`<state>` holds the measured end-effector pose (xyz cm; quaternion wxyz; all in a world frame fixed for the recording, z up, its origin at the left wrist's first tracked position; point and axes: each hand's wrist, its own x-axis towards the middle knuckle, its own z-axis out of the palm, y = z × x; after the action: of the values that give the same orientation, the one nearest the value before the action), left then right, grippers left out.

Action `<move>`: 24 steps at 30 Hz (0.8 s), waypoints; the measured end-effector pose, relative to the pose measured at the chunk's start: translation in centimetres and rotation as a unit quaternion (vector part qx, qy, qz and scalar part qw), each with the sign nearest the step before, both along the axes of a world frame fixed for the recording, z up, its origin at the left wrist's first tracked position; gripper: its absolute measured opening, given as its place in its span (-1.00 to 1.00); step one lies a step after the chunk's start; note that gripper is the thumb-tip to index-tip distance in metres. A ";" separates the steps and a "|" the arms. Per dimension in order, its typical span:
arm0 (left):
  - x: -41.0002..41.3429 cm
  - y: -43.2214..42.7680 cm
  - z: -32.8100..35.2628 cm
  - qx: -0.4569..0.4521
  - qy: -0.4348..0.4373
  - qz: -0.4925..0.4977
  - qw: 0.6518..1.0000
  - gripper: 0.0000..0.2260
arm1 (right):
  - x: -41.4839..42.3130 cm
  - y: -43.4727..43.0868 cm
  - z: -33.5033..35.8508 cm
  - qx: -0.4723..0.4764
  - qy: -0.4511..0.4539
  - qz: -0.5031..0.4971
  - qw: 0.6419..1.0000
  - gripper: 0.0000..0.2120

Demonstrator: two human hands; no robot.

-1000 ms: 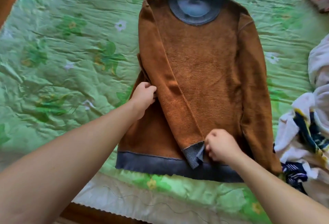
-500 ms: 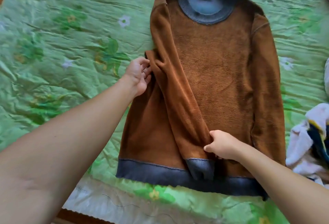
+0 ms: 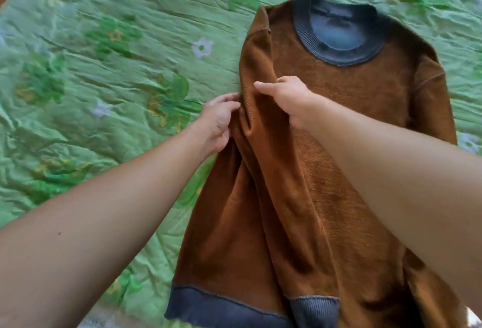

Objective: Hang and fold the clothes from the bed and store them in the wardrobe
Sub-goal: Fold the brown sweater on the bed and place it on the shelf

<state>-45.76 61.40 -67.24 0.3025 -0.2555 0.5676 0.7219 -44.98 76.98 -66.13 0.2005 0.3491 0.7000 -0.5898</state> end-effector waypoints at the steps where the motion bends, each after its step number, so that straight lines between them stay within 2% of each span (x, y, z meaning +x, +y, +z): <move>1: -0.1 -0.5 -0.1 0.001 0.001 0.012 1.000 -0.78 | -0.7 0.1 0.0 -0.023 -0.003 -0.026 0.999 -0.43; 4: -0.9 -2.4 -0.4 0.004 0.011 0.111 0.994 -0.78 | -1.9 2.2 -0.2 -0.045 0.025 -0.158 0.986 -0.65; 6: -1.1 -3.5 -0.5 0.008 0.018 0.151 0.988 -0.76 | -2.1 4.0 -0.8 -0.082 0.019 -0.201 0.976 -0.61; 8: -0.8 -3.8 -0.8 0.004 0.028 0.136 0.990 -0.75 | -2.6 4.6 -1.2 -0.129 -0.021 -0.149 0.980 -0.54; 11: -1.4 -3.8 -0.8 0.002 0.008 0.095 0.995 -0.81 | -5.3 4.0 -0.6 -0.169 -0.066 -0.039 0.983 -0.64; 14: -2.7 -3.7 -0.4 0.030 -0.039 0.004 0.999 -0.81 | -9.1 3.2 -0.2 -0.114 -0.059 -0.005 0.992 -0.55; 16: -3.1 -3.5 -0.4 0.046 -0.045 -0.016 0.998 -0.77 | -11.2 2.4 0.1 -0.084 -0.056 0.008 0.995 -0.64; 18: -3.2 -3.7 -0.6 0.069 -0.023 0.045 0.996 -0.74 | -12.7 2.0 0.1 -0.063 -0.046 -0.009 0.997 -0.70; 21: -2.7 -4.3 -1.2 0.123 -0.023 0.184 0.975 -0.69 | -13.6 1.4 0.0 -0.065 -0.003 -0.029 0.997 -0.73; 23: -1.9 -4.6 -1.7 0.069 -0.013 0.195 0.978 -0.67 | -13.1 0.7 -0.2 0.032 0.051 0.007 0.998 -0.72; 24: -1.5 -4.7 -1.9 -0.013 0.013 0.156 0.988 -0.68 | -12.3 0.2 -0.3 0.125 0.083 0.035 0.988 -0.65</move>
<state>-47.23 56.75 -69.11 0.1756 -0.3356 0.5335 0.7562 -57.31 77.17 -66.46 0.1170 0.2966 0.7940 -0.5176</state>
